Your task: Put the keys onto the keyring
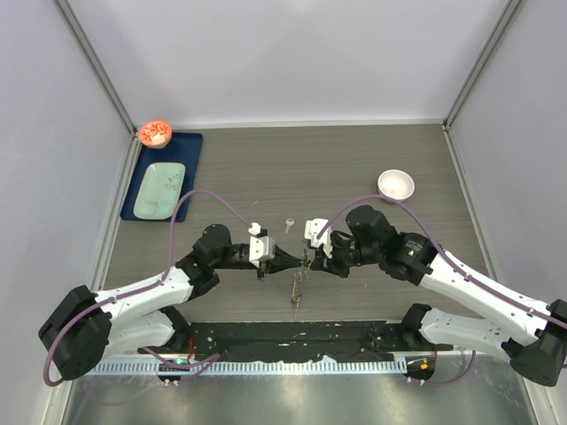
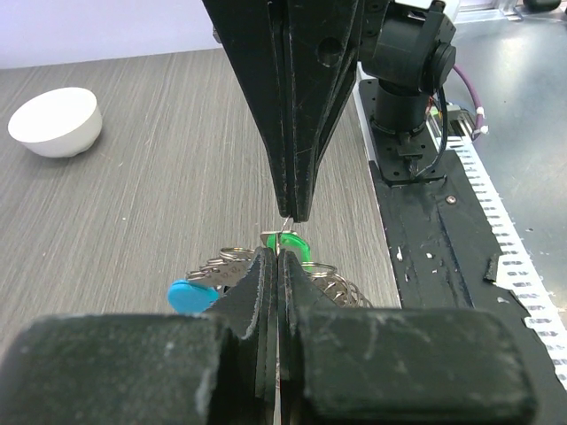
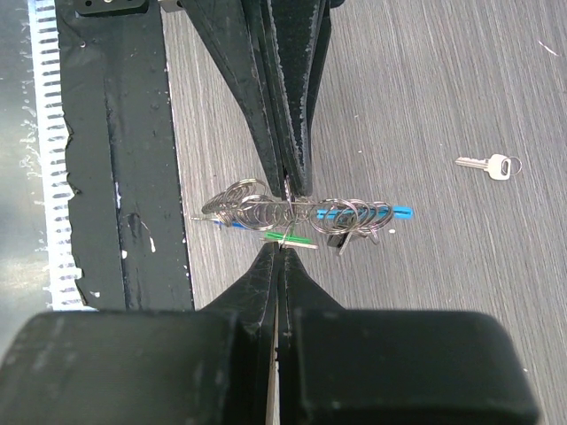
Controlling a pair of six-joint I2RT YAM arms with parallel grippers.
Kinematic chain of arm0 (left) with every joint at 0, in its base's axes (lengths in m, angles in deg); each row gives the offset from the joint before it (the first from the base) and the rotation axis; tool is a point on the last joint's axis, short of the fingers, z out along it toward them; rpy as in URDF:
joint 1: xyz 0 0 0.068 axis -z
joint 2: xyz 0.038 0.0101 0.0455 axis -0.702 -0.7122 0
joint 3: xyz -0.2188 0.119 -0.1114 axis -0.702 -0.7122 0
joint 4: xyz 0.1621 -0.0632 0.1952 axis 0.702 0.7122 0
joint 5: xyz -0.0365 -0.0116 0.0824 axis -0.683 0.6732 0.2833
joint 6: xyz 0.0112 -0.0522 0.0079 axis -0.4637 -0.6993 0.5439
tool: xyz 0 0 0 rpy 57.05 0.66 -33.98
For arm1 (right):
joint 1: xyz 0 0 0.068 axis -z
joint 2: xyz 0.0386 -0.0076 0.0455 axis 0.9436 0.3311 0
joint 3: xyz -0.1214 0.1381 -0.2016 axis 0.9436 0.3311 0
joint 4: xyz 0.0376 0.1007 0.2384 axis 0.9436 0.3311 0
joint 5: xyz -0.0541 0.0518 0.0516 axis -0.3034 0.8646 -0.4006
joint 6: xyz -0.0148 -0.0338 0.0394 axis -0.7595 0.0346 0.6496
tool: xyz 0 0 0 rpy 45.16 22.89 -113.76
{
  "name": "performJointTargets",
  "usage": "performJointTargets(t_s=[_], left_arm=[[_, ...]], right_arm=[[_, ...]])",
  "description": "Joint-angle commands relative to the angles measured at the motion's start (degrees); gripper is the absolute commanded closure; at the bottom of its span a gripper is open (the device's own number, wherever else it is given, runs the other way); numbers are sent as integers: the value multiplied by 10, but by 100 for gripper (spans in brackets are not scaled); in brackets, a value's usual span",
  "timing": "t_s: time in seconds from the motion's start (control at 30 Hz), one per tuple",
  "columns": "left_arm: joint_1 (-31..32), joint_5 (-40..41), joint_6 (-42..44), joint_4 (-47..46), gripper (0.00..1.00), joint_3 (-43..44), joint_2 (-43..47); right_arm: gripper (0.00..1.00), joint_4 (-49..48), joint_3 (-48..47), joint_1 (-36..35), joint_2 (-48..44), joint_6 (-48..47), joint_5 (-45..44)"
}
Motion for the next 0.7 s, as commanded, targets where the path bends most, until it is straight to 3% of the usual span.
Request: performJointTargets(t_s=[0.0,0.67], left_arm=[[0,-5,23,15,100,25,20],[-1,-32,11,2,100,37,-3]], right_arm=[[99,-7,-24,-3,-13,-8,-5],[99,-11,-27,-3,-14,-8,6]])
